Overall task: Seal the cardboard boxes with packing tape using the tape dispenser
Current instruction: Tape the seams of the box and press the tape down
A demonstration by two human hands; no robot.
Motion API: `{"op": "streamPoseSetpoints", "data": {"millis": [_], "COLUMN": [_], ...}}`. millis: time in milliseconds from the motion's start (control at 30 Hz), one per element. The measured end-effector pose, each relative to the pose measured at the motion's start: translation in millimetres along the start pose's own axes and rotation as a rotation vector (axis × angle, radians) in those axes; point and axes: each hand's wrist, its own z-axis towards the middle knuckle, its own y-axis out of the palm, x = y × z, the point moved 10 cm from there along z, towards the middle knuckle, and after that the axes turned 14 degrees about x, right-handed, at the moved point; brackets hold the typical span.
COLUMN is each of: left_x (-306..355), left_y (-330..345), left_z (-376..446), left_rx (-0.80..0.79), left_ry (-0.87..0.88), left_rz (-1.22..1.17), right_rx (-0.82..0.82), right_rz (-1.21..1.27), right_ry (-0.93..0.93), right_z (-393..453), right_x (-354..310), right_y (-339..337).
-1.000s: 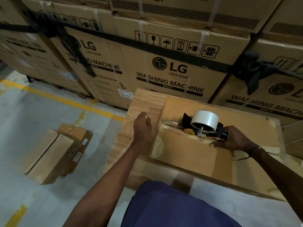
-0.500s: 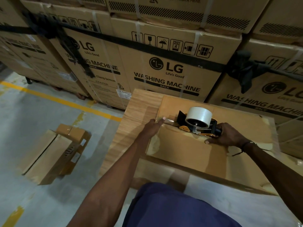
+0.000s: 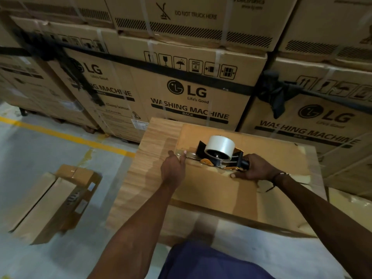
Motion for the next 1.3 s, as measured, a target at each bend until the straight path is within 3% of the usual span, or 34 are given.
{"op": "streamPoseSetpoints", "data": {"millis": [200, 333, 500, 767, 1000, 1133, 1300], "left_x": [-12.8, -2.8, 27.6, 22.5, 23.7, 52.6, 139.2], "left_y": [-2.7, -5.2, 22.6, 25.5, 27.5, 31.4, 62.1], "left_z": [25.7, 37.3, -15.6, -17.6, -18.2, -41.6, -146.1], "left_rx": [-0.018, 0.004, -0.124, -0.157, -0.119, -0.136, -0.281], "left_ry": [0.148, 0.305, 0.554, 0.580, 0.617, 0.547, 0.795], "left_rz": [-0.058, 0.098, 0.130, 0.195, 0.254, 0.198, 0.044], "right_rx": [-0.032, 0.024, 0.034, -0.007, -0.023, -0.006, -0.031], "right_rz": [0.026, 0.043, 0.064, 0.101, 0.159, 0.172, 0.199], "right_ry": [-0.023, 0.015, 0.049, 0.028, 0.115, 0.130, 0.113], "right_z": [-6.6, -7.1, -11.1, -19.2, -89.5, -97.2, -88.7], "right_x": [-32.0, -41.7, -25.0, -7.6, 72.1, 86.0, 79.3], "right_y": [17.9, 29.2, 24.6, 18.8, -18.1, -25.4, -20.0]}}
